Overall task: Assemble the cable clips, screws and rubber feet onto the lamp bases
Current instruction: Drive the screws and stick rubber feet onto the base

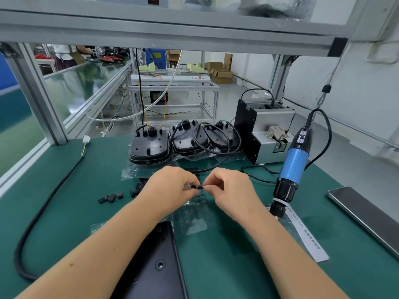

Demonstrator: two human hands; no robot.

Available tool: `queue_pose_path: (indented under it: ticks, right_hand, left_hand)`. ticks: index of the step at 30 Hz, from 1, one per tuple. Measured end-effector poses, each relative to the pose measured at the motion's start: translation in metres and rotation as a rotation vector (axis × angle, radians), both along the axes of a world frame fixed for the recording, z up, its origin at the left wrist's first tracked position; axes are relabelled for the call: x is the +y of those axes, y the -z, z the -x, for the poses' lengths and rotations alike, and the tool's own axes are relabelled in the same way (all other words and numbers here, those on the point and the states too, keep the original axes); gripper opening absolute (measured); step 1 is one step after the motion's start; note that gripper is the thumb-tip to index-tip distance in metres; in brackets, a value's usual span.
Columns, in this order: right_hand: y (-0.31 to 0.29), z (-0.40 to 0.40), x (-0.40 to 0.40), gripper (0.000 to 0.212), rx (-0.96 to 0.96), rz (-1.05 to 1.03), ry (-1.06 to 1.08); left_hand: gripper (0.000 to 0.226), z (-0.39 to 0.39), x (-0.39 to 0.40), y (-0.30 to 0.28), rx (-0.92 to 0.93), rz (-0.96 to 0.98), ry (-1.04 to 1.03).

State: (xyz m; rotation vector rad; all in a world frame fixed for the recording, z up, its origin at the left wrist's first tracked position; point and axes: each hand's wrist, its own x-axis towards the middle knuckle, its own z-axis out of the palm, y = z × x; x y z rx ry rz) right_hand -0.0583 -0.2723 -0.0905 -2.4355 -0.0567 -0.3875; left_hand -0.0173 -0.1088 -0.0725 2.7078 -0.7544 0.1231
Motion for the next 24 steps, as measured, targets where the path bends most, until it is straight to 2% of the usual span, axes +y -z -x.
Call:
queue_pose_path:
  ticks: [5,12,18,20,24]
  right_hand:
    - [0.0,0.0,0.003,0.016,-0.001,0.001,0.013]
    - [-0.001,0.005,0.009,0.018,-0.058,0.153,-0.017]
    - [0.0,0.006,0.007,0.019,-0.088,0.188,-0.037]
    - [-0.001,0.007,0.004,0.019,-0.082,0.163,-0.043]
    - [-0.008,0.007,-0.005,0.022,-0.044,-0.049,-0.057]
  left_hand:
    - [0.014,0.0,0.0,0.0,0.003,-0.008,-0.008]
    - [0.02,-0.002,0.001,0.0,0.017,-0.01,-0.019]
    - [0.019,-0.002,0.002,0.0,0.038,0.019,-0.023]
    - [0.02,-0.003,0.002,0.001,0.032,0.033,-0.021]
    - [0.025,-0.004,0.003,0.001,0.03,0.02,-0.034]
